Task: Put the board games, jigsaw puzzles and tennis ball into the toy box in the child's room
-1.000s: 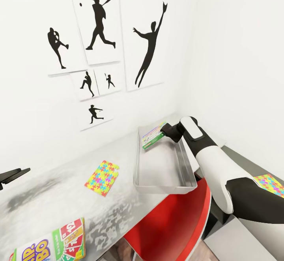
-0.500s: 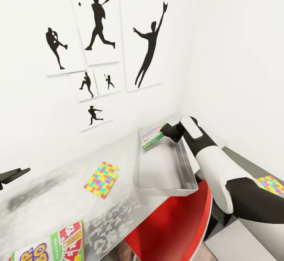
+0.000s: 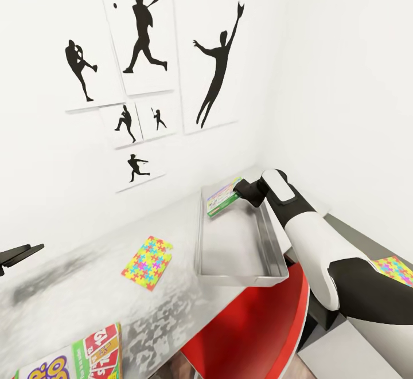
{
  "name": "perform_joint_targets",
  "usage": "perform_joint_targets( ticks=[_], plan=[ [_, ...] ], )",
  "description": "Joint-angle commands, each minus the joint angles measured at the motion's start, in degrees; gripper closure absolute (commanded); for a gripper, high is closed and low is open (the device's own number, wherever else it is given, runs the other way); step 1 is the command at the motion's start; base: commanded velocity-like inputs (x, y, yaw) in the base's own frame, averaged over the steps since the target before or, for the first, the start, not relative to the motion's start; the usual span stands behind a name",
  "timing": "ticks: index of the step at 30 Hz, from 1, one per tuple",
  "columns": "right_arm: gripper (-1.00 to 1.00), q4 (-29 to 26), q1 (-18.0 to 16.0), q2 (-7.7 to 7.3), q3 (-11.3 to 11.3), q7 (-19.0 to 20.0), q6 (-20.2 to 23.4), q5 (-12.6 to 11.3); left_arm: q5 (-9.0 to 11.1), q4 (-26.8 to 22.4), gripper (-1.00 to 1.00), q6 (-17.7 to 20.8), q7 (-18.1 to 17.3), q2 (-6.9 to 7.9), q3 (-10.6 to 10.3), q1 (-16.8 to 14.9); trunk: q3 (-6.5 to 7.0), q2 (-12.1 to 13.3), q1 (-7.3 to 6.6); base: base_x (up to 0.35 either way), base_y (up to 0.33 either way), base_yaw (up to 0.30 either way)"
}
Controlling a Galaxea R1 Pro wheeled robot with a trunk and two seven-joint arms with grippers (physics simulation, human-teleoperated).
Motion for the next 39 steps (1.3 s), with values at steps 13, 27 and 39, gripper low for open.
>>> perform_joint_targets(
  ticks=[13, 27, 39],
  plan=[
    [-1.00, 0.03, -0.05, 0.01, 0.26, -0.48, 0.05, -0.38, -0.08, -0.01, -1.00, 0.61, -0.26, 0.01, 0.01, -0.04, -0.12, -0.12, 0.04, 0.049, 0.024, 0.000],
    [-1.00, 0.03, -0.06, -0.01, 0.26, -0.46, 0.05, -0.38, -0.08, -0.01, -1.00, 0.61, -0.26, 0.01, 0.01, -0.04, -0.12, -0.12, 0.04, 0.000, 0.000, 0.000],
    [-1.00, 0.03, -0.06, -0.04, 0.26, -0.46, 0.05, -0.42, -0.08, -0.01, -1.00, 0.61, -0.26, 0.01, 0.01, -0.04, -0.12, -0.12, 0.04, -0.002, 0.000, 0.000]
  ],
)
